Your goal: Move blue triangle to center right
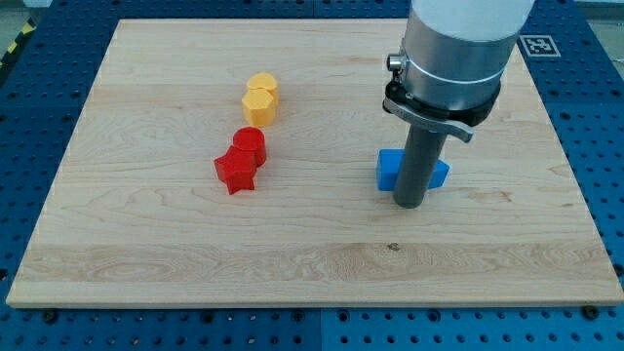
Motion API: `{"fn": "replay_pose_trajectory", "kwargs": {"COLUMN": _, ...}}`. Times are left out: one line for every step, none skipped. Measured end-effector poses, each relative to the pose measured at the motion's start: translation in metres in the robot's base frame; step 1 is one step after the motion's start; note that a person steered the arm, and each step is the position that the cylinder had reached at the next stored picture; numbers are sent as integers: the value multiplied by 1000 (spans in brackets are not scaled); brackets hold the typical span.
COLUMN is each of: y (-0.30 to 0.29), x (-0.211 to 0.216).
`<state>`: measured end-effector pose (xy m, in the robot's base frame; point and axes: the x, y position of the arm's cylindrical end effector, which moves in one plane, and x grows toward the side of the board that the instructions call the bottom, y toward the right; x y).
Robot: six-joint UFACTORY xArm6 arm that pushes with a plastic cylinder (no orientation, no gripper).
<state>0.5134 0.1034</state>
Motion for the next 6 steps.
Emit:
{"fn": "replay_pose_trajectory", "kwargs": {"y": 12, "x": -8}}
{"fn": "replay_pose_trajectory", "kwargs": {"y": -7, "x": -8}}
{"fn": "replay_pose_trajectory", "kwargs": {"y": 12, "x": -22}}
{"fn": "replay_pose_trajectory", "kwargs": {"y": 30, "x": -31}}
{"fn": "replay_pose_trajectory", "kwargs": {"y": 40, "x": -31}}
{"fn": "replay_pose_trajectory", "kwargs": {"y": 51, "x": -37}}
